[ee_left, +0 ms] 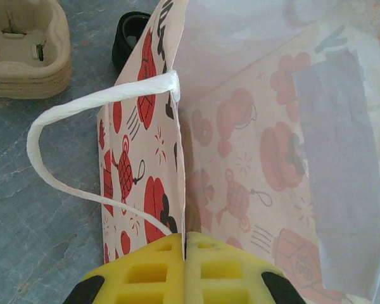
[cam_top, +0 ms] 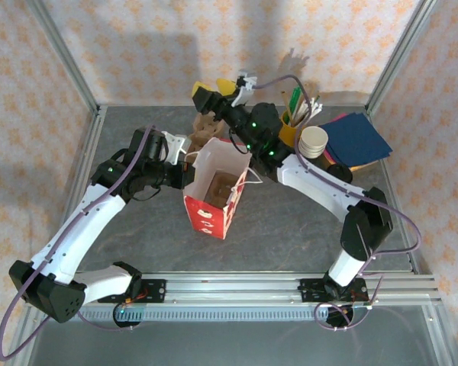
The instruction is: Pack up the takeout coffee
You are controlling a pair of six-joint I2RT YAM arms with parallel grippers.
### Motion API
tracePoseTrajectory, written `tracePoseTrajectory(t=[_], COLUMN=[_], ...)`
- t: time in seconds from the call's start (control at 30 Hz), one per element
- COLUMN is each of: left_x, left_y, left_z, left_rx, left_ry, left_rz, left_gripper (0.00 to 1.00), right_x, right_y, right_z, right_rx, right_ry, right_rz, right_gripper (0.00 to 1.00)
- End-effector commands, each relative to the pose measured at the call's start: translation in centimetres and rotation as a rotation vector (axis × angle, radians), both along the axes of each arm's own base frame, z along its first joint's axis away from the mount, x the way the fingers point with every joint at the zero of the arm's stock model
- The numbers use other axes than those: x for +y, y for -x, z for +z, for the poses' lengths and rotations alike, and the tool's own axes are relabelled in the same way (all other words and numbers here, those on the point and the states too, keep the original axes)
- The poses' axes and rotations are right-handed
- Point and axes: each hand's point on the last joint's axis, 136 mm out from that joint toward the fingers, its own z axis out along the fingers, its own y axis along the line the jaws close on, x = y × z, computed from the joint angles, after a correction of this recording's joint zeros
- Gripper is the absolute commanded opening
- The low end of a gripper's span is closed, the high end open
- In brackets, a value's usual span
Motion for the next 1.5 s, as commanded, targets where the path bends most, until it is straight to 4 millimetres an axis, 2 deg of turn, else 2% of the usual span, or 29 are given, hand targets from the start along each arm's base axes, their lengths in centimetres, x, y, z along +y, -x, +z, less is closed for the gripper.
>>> tracePoseTrajectory(t=[0.0, 0.03, 0.13, 0.27, 0.43, 0.67, 0.8, 1.07, 1.3, 1.47], left_x=[-0.2, -0.2, -0.2, 0.3, 1.0, 1.9, 2.0, 2.1, 2.0, 1.7], left_y=[0.2, 0.1, -0.1, -0.6, -0.9, -1.3, -1.4, -1.5, -1.7, -1.2], left_z=[2.5, 2.5, 3.0, 3.6, 4.7, 5.5, 5.2, 5.6, 8.0, 9.8], left_rx=[-0.053, -0.054, -0.065, -0.089, -0.119, -0.157, -0.146, -0.156, -0.191, -0.220], left_ry=[0.040, 0.048, 0.060, 0.055, 0.035, 0.009, -0.006, -0.010, 0.004, 0.047], left_rz=[0.008, 0.013, 0.031, 0.067, 0.107, 0.150, 0.150, 0.151, 0.153, 0.136], left_gripper=[0.00, 0.02, 0.28, 0.45, 0.54, 0.59, 0.59, 0.60, 0.60, 0.60], right_x=[-0.2, -0.4, -1.8, -4.1, -6.8, -8.5, -8.5, -7.8, -7.1, -6.1], right_y=[-0.3, -0.5, -0.6, -0.2, 1.7, 4.3, 5.8, 7.7, 7.9, 7.9], right_z=[0.4, -0.3, -2.6, -6.2, -11.1, -16.2, -17.7, -18.8, -20.7, -19.7], right_rx=[0.109, 0.172, 0.349, 0.543, 0.736, 0.914, 0.979, 1.024, 1.038, 0.990], right_ry=[0.106, 0.144, 0.211, 0.268, 0.373, 0.464, 0.493, 0.472, 0.484, 0.457], right_rz=[0.004, -0.009, -0.069, -0.160, -0.230, -0.245, -0.198, -0.099, -0.067, -0.009], right_gripper=[0.86, 0.86, 0.86, 0.86, 0.81, 0.71, 0.67, 0.55, 0.41, 0.28])
